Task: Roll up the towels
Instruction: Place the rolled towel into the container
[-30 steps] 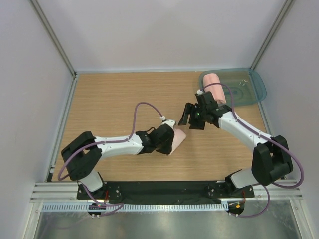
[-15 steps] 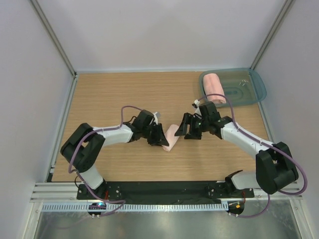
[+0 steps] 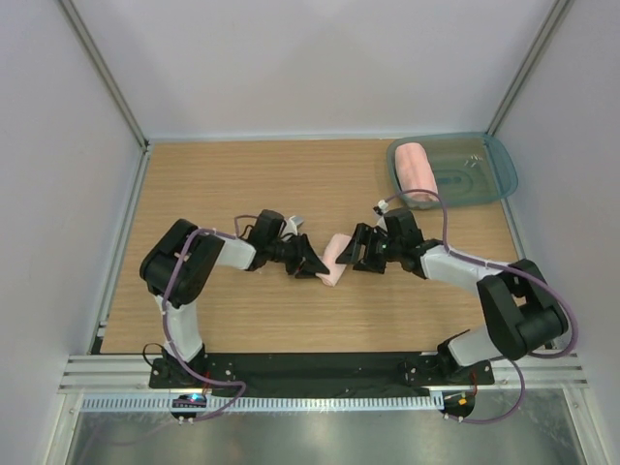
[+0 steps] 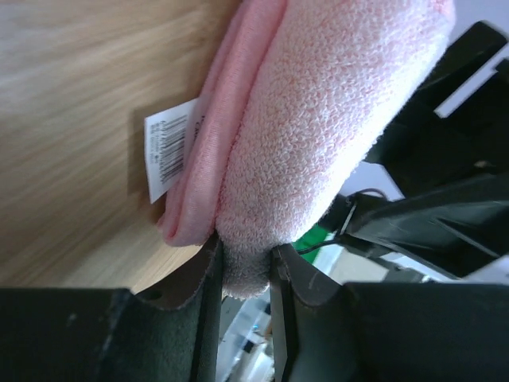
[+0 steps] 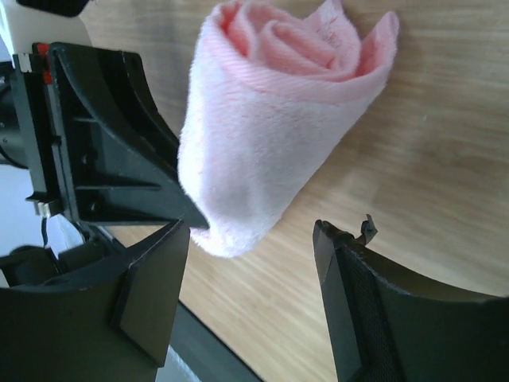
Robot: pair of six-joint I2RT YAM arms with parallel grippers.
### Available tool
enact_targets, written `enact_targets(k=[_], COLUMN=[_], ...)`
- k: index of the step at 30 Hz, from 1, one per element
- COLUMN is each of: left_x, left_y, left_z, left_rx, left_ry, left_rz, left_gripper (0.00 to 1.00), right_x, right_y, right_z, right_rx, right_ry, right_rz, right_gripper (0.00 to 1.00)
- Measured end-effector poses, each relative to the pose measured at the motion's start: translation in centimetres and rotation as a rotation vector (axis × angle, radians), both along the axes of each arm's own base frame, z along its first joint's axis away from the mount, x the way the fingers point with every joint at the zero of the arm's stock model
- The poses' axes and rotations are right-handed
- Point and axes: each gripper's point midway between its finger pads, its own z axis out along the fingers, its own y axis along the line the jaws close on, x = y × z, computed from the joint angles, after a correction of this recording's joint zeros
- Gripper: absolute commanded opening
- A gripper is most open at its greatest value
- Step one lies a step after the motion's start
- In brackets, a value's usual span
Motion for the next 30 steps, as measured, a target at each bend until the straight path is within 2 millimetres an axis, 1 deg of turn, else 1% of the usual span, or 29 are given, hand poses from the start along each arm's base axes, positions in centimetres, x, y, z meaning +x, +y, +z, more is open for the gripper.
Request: enact_targets(k=[5, 11, 13, 16, 19, 20, 22, 23, 24, 25, 26, 27, 30], left_x=[0.6, 1.3, 1.5, 1.7, 1.9, 1.9, 2.1, 2.2, 2.3, 2.3, 2.4, 2.5, 2.4], left_y=[0.4, 0.3, 0.3, 0.3, 0.3, 0.3, 0.3, 0.2, 0.3, 0.3, 0.3, 0.3, 0.8], left_z=[-0.1, -0.2, -0.2, -0.2, -0.3, -0.3, -0.2, -0.1, -0.1, 0.1, 0.4, 0.6, 1.0], left_rx=[-0.037, -0.053, -0.063, -0.081, -0.107, -0.117, -0.131, -0.135, -0.136, -0.144, -0.145, -0.139, -0.09], left_ry=[0.064, 0.105, 0.116, 0.133, 0.161, 0.173, 0.173, 0.176, 0.175, 0.162, 0.144, 0.137, 0.11], left_rz=[0.028, 0.041, 0.037, 0.039, 0.041, 0.042, 0.041, 0.047, 0.049, 0.048, 0.049, 0.055, 0.071], left_gripper=[0.21, 0.21, 0.21, 0.24, 0.27, 0.28, 0.38, 0.47, 0.47, 0.54, 0.57, 0.61, 0.66], right_x=[1.3, 3.8, 4.4, 4.8, 4.9, 4.9, 5.1, 5.2, 5.3, 5.3, 5.4, 5.4, 5.5], right_y=[0.5, 2.1, 2.6, 3.1, 3.6, 3.7, 4.1, 4.3, 4.4, 4.6, 4.7, 4.8, 5.1], right_z=[-3.1, -2.9, -2.9, -2.8, -3.1, -3.3, -3.3, -3.3, -3.3, -3.2, -3.1, -3.0, -2.4], right_rx=[0.03, 0.117, 0.132, 0.144, 0.148, 0.153, 0.174, 0.189, 0.202, 0.214, 0.22, 0.224, 0.205], right_ry=[-0.001, -0.075, -0.093, -0.111, -0.125, -0.129, -0.136, -0.142, -0.144, -0.143, -0.143, -0.145, -0.14], right_rz=[-0.051, -0.067, -0.068, -0.069, -0.072, -0.074, -0.083, -0.086, -0.087, -0.087, -0.085, -0.079, -0.042], right_gripper=[0.7, 0.7, 0.69, 0.64, 0.45, 0.33, 0.23, 0.15, 0.12, 0.1, 0.06, 0.04, 0.01])
